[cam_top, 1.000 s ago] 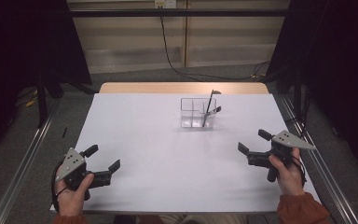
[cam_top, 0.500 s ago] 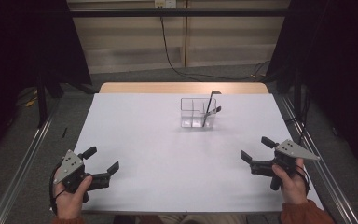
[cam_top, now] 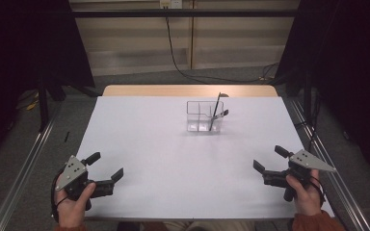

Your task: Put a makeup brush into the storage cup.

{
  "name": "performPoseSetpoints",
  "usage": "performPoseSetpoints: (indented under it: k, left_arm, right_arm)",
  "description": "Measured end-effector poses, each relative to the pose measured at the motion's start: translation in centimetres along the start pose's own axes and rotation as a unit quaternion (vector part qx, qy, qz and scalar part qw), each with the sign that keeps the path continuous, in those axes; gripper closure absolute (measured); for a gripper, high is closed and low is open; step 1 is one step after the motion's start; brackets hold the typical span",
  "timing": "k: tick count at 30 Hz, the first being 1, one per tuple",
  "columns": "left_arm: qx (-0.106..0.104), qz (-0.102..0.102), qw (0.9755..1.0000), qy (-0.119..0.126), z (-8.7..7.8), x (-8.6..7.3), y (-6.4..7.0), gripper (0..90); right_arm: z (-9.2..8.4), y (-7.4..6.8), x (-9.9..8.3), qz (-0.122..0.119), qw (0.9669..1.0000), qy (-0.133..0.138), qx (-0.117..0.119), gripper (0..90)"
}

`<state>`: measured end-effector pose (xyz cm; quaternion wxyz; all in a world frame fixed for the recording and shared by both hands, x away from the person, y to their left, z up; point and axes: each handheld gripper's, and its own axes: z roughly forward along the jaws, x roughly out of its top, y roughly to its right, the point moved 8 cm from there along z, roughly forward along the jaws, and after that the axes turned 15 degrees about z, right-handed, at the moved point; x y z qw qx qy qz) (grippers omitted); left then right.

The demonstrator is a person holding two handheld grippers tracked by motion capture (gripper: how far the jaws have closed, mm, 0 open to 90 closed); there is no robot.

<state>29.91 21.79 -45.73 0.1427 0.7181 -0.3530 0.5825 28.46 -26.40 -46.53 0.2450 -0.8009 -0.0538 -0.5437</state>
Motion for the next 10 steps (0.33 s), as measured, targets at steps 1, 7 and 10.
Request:
performPoseSetpoints:
  k: [1, 7, 10]
  left_arm:
    - [-0.001, 0.000, 1.0000, 0.000, 0.02, 0.00, 0.03, 2.2]
    - [-0.008, -0.001, 0.9999, -0.006, 0.19, -0.05, 0.17, 2.2]
    - [-0.010, 0.003, 0.9999, -0.008, 0.21, -0.07, 0.22, 2.2]
  right_arm:
    - [0.03, 0.01, -0.01, -0.001, 1.0000, -0.001, 0.001, 1.3]
    - [0.13, 0.00, -0.04, -0.001, 1.0000, -0.004, 0.005, 1.1]
    - [0.25, 0.07, -0.05, 0.000, 1.0000, -0.005, 0.005, 1.1]
